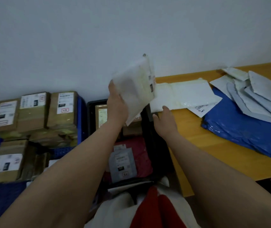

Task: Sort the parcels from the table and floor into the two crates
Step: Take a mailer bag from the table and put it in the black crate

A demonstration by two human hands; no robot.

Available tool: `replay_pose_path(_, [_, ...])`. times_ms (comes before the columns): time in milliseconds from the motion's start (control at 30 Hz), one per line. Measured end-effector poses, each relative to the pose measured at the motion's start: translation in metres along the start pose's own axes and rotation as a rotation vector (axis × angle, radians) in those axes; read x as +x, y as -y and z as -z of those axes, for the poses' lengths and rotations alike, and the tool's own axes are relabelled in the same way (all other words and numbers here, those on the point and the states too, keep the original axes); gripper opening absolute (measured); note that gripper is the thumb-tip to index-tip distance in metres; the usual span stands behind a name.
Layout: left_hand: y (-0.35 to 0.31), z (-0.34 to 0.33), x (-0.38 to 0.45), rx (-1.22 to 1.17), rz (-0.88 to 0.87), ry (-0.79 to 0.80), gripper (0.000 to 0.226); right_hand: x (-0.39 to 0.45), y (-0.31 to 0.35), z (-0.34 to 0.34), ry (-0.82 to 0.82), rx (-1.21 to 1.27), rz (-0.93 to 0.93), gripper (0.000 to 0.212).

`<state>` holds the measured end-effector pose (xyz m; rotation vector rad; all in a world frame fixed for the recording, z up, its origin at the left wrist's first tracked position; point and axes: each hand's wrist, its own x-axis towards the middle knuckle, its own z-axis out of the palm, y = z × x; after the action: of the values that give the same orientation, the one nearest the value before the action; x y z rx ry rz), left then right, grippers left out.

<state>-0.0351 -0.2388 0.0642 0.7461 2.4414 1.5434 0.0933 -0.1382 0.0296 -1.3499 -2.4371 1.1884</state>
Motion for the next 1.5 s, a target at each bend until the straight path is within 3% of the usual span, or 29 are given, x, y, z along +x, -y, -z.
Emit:
replay_pose_path(233, [0.025, 0.056, -0.026, -0.229, 0.148, -0.058, 0.067, -0.029, 0.042, -0.041, -0.012, 0.525, -0.123, 0.043])
replay_pose_path(400, [0.043, 0.074, -0.038, -0.423, 0.362, 0.009, 0.062, -0.039, 0.065, -0.045, -0.146, 0.8, -0.215, 0.05])
replay_pose_path(467, [0.046, 0.08, -0.041, -0.369, 0.483, -0.038, 0.062, -0.04, 0.068, -0.041, -0.168, 0.819, -0.188, 0.055])
replay_pose_path(533, [0.048, 0.086, -0.042, -0.2, 0.54, -0.089, 0.081, -0.04, 0.065, -0.035, -0.146, 0.786, -0.123, 0.061])
replay_pose_path(667, [0.045, 0.091, -0.038, 0.09, 0.384, 0.0, 0.093, -0.043, 0.056, -0.029, -0.088, 0.74, 0.009, 0.063])
replay_pose_path(800, [0.032, 0.087, -0.037, 0.085, 0.222, 0.0, 0.086, -0.047, 0.056, -0.026, -0.038, 0.748, 0.052, 0.066])
replay_pose_path(1100, [0.031, 0.086, -0.051, 0.085, 0.155, -0.115, 0.097, -0.052, 0.056, -0.023, 0.009, 0.731, 0.089, 0.064])
replay_pose_path(1200, [0.032, 0.091, -0.053, 0.12, 0.097, -0.148, 0.077, -0.053, 0.054, -0.026, 0.012, 0.716, 0.081, 0.065])
replay_pose_path(1267, [0.031, 0.096, -0.05, 0.17, 0.091, -0.127, 0.059, -0.052, 0.056, -0.028, -0.007, 0.583, 0.045, 0.074])
replay_pose_path(1333, [0.031, 0.102, -0.046, 0.407, 0.044, -0.059, 0.05, -0.05, 0.058, -0.03, -0.083, 0.382, 0.008, 0.093])
replay_pose_path(1433, [0.032, 0.109, -0.043, 0.956, -0.24, 0.111, 0.051, -0.051, 0.063, -0.027, -0.192, 0.009, 0.156, 0.107])
replay_pose_path(1500, [0.03, 0.111, -0.042, 1.113, -0.407, 0.231, 0.051, -0.052, 0.067, -0.027, -0.126, -0.286, 0.296, 0.102])
